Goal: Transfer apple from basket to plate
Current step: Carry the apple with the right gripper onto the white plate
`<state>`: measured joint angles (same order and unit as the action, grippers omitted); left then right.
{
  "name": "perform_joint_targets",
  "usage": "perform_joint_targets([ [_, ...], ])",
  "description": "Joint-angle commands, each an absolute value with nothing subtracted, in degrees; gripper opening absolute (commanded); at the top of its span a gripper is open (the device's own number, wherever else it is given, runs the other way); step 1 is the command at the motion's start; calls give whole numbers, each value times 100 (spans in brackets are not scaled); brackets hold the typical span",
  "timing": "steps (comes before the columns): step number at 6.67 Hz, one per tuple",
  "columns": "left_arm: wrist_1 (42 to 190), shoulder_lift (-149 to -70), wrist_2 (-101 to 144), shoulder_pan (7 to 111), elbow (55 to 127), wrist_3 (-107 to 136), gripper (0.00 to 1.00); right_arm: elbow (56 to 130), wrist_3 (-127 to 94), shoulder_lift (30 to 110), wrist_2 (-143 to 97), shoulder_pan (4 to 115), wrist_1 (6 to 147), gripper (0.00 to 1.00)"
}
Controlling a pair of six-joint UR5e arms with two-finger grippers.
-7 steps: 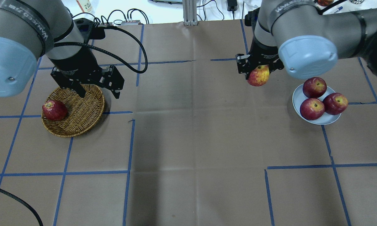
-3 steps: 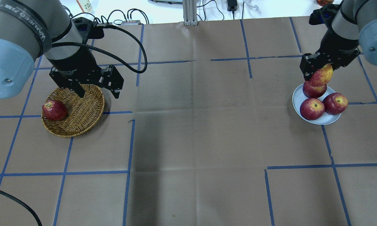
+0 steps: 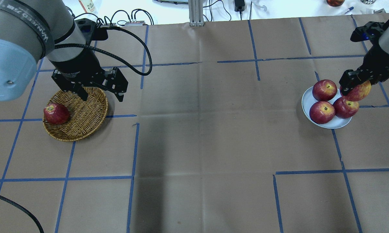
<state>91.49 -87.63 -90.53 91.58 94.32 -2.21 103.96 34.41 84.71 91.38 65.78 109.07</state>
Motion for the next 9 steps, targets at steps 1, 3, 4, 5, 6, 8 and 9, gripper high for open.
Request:
perform_joint_targets([
  [1,9149,-8771,-9053,9158,9431,-228,99,10810,3630,8168,9106,6504,12019,57],
  [3,9149,-8780,-9053,9158,9431,-229,99,10811,3621,7797,9026,6504,12391,57],
  [4,9149,-8780,-9053,9158,9431,-229,99,10811,3604,7648,9009,6504,12488,57],
  [5,9149,-8780,-9053,9158,9431,-229,99,10811,3604,7559,8965,6504,12541,57],
  [6,9149,-8780,-9053,9158,9431,-229,99,10819,3595,7498,8965,6504,12542,57],
  [8,9149,-8780,-9053,9158,9431,-229,99,10811,3586,7488,8974,6513,12533,89],
  [9,9149,-8780,-9053,9167,9431,-229,99,10776,3542,7549,9052,6521,12490,100],
])
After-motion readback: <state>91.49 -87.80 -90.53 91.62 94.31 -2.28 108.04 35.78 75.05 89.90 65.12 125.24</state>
